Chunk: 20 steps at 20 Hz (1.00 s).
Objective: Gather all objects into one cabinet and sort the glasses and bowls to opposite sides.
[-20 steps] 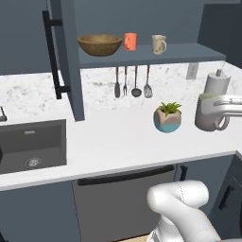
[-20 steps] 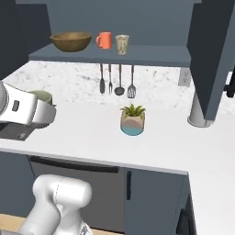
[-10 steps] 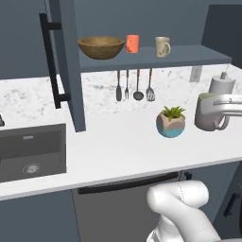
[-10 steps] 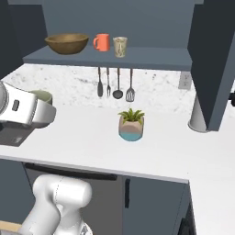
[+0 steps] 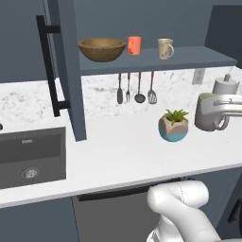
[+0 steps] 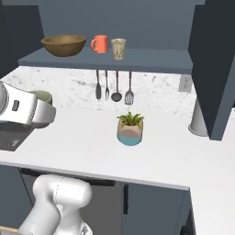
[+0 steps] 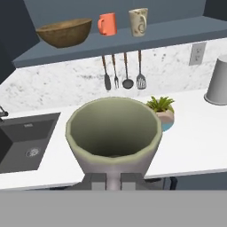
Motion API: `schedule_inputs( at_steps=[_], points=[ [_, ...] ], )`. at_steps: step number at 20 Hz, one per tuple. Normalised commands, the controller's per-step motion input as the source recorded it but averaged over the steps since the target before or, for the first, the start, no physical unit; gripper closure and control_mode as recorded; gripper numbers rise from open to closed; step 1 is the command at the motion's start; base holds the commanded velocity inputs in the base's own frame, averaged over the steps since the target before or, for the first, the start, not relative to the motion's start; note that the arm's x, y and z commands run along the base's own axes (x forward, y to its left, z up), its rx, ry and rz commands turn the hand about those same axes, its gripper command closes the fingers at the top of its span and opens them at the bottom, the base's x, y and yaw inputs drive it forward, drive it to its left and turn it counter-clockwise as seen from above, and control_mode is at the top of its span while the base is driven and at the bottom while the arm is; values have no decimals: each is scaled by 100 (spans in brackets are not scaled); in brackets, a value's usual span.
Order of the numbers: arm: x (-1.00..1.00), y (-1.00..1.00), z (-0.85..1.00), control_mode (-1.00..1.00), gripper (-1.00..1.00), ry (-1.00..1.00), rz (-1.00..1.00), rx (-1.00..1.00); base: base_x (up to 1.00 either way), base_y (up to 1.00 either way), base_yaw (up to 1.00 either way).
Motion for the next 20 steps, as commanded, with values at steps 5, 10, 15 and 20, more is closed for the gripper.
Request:
schedule_inputs(
  at_steps=[5, 10, 15, 20],
  points=[
    [0, 0, 0, 100, 100, 0, 0, 0, 28, -6, 0],
    [0, 0, 0, 100, 100, 0, 0, 0, 30, -7, 0],
    [0, 0, 0, 100, 100, 0, 0, 0, 34, -6, 0],
    [0, 0, 0, 100, 100, 0, 0, 0, 17, -2, 0]
  ],
)
